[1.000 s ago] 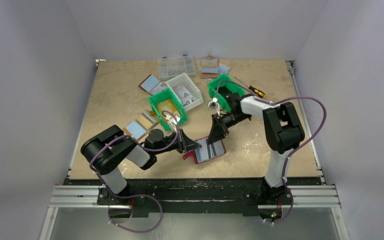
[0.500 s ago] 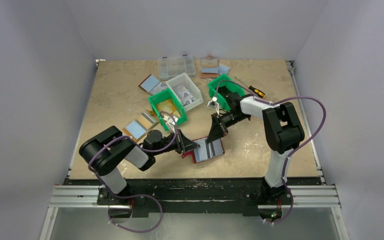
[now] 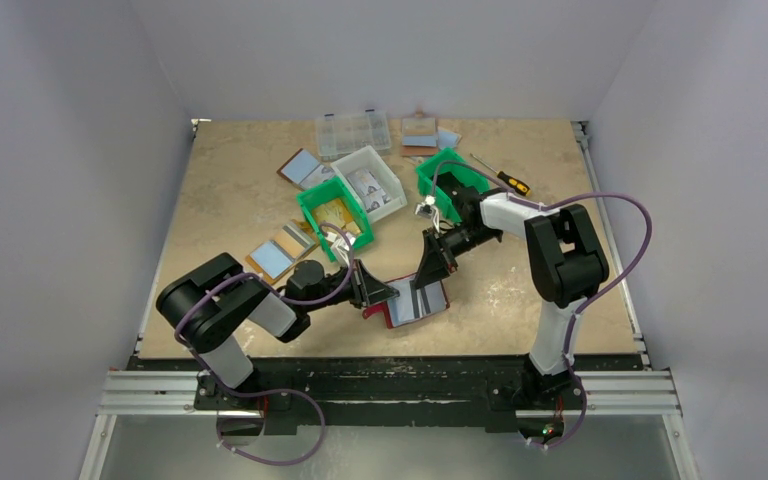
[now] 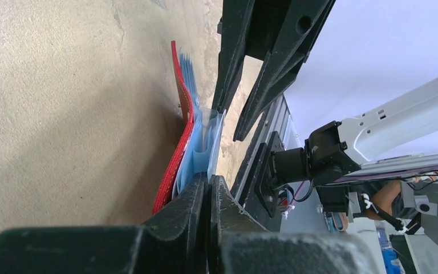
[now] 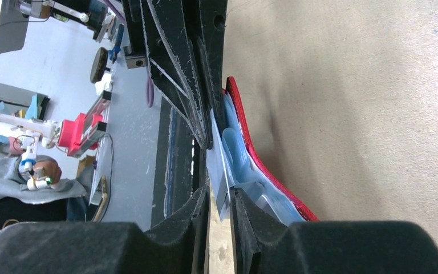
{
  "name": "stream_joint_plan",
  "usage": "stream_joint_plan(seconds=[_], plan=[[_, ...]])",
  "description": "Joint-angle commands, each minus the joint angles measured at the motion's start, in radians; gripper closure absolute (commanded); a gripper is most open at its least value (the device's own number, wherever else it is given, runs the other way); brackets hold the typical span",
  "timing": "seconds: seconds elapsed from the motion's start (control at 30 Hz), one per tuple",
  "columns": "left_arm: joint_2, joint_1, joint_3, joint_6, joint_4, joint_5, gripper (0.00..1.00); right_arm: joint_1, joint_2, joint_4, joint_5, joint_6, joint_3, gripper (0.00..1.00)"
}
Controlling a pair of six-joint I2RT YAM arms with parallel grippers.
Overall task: Take the credit cards out of the card holder
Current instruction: Remove the credit card from the card holder.
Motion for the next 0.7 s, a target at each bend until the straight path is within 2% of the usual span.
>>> stream_joint_plan(seconds=[0.0,0.13,0.23,0.27,0.4,0.67], plan=[[-0.034,0.012,-0.011,0.020,0.015,-0.020,1.00,-0.001,0.003,-0.058,-0.029,-0.044,0.026,0.73],[-0.038,0.012,-0.011,0.021,0.008,-0.023,1.00,-0.001,0.004,-0.061,-0.025,-0.048,0.027,0.77],[-0.040,0.013,-0.011,0.022,0.004,-0.023,1.00,-0.001,0.006,-0.066,-0.022,-0.053,0.030,0.98],[-0.042,0.014,-0.011,0.022,0.002,-0.023,1.00,-0.001,0.007,-0.068,-0.022,-0.053,0.031,1.00],[-0.048,0.018,-0.013,0.024,-0.004,-0.024,1.00,-0.001,0.004,-0.097,-0.020,-0.098,0.041,1.00],[-0.092,0.052,-0.074,0.024,-0.017,-0.031,1.00,-0.006,0.010,-0.037,0.022,-0.035,0.028,1.00]])
